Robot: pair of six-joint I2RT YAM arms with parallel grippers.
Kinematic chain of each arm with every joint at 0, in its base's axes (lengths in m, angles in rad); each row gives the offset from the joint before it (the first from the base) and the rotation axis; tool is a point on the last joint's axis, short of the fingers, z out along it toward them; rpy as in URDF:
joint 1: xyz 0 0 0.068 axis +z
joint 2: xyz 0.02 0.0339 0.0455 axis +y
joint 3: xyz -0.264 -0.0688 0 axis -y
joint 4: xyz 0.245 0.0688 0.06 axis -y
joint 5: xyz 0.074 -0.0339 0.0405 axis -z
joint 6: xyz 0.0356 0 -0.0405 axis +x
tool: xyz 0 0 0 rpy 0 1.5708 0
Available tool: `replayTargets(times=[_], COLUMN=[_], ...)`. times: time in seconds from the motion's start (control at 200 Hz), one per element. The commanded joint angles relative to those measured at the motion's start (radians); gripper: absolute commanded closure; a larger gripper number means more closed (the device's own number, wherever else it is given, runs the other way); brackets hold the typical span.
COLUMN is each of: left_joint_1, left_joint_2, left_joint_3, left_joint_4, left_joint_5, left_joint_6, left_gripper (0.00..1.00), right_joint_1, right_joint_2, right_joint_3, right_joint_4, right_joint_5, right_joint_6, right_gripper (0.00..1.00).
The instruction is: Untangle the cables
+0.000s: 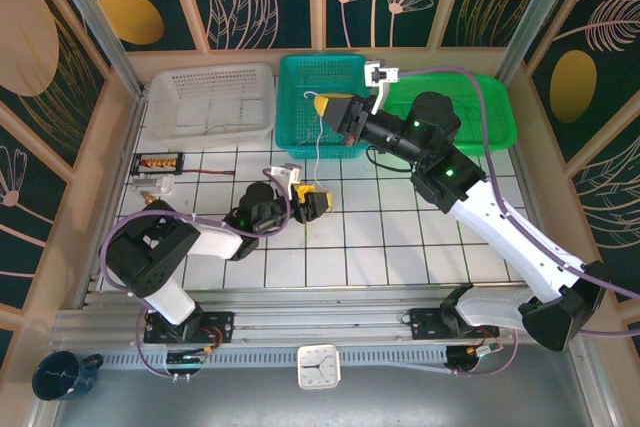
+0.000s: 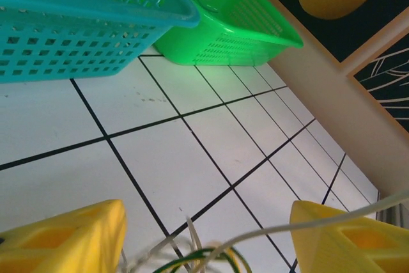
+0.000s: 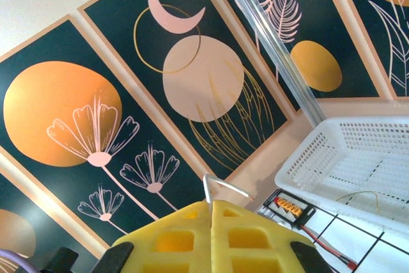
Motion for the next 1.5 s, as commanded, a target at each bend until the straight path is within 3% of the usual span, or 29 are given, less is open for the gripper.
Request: replayTargets(times=[0.0,0.13,0.32,0.5,0.856,1.271,1.496], left_joint_1=[0.004,0.003,0.004,0.004,0.003,0.003,0.004], left_joint_2=[-0.036,-0.018,0.041,0.101,0.166,0.181,0.216], left_joint_3=[0.021,0.031,0.040,0.038,-0.021,-0.088,-0.105], left_joint_4=[0.019,0.028,0.082,0.115,0.181,0.236,0.276], left_joint_5=[-0.011,0.009,0.060,0.085,0.087,0.080,0.086], left_joint_6=[0.024,0.023,-0.001,-0.015,-0.042,-0.062,-0.085], left_gripper=[0.30,0.37,0.64,0.78,0.78,0.78,0.78], right_joint_1=[0.014,0.021,0.025,0.019,-0.016,-0.158,-0.238], right_joint_2=[-0.001,0.006,0.023,0.060,0.129,0.202,0.306], right_joint_3=[0.020,0.027,0.070,0.183,0.428,0.594,0.766], right_joint_4=[0.054,0.067,0.077,0.083,0.103,0.173,0.167], right_joint_5=[0.010,-0.001,-0.016,-0.035,-0.039,-0.022,-0.036], right_joint_6=[0.018,0.029,0.035,0.033,0.020,0.099,0.150], right_gripper=[1.00,1.00,1.00,1.00,1.00,1.00,1.00])
